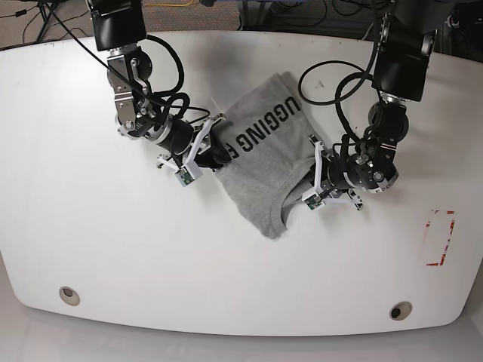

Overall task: Layout the t-shirt on the table in an organized manner, then fold the t-shirt properly
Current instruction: 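Lift the folded shirt with both grippers and carry it toward the left gripper's side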

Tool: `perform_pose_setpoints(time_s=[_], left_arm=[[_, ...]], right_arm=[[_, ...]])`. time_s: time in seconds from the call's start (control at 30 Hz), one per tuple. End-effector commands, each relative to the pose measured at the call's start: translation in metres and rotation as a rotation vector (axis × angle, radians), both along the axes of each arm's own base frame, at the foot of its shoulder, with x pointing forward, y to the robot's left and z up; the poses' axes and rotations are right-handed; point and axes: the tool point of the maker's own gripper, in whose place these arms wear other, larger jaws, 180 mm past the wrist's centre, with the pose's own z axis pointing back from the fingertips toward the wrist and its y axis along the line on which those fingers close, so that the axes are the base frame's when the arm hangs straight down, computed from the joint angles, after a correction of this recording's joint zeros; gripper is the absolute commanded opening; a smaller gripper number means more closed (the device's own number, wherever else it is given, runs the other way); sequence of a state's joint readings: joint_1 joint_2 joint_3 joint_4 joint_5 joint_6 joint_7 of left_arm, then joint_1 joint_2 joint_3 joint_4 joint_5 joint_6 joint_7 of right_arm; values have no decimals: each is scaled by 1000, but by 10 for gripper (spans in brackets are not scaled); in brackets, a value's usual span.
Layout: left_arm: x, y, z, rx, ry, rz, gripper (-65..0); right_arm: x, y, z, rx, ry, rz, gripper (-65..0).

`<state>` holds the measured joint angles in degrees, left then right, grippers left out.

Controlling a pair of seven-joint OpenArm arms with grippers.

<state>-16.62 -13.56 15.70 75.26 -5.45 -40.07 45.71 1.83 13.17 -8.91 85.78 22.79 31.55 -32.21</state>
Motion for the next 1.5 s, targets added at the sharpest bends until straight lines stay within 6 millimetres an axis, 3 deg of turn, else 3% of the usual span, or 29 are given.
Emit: perform_pose_setpoints(time_s=[0.0,0.23,0.37,0.47,0.77,1.0,1.2,1.3,1.47], left_arm=[[24,-3,41,1,-109,-13,-594],[26,-9,87,61,-224,-43,-594],[5,-25,89,52,-228,-66,-594],[-13,-34,82,37,-207,-77,-594],[-77,-59,34,-35,-51,-85,-594],[-110,-66,12,-84,20,-84,-594],[-120,-54,-6,-102,67,-35,-594],[-112,-35,-14,-72,83,-2,-594],[-91,-7,-13,-22,66,36,-594]], right_arm=[[20,0,37,-1,-99,9,-541],[20,6,66,-49,-156,54,-541],[18,5,61,-53,-142,52,-541],[16,3,54,-55,-122,49,-541],[7,0,23,-33,-39,22,-541],[-4,-7,-8,7,20,-21,-541],[-24,-6,-24,22,68,-30,-541],[-33,-2,-24,32,74,-26,-541],[-47,23,-20,90,84,-20,-541]])
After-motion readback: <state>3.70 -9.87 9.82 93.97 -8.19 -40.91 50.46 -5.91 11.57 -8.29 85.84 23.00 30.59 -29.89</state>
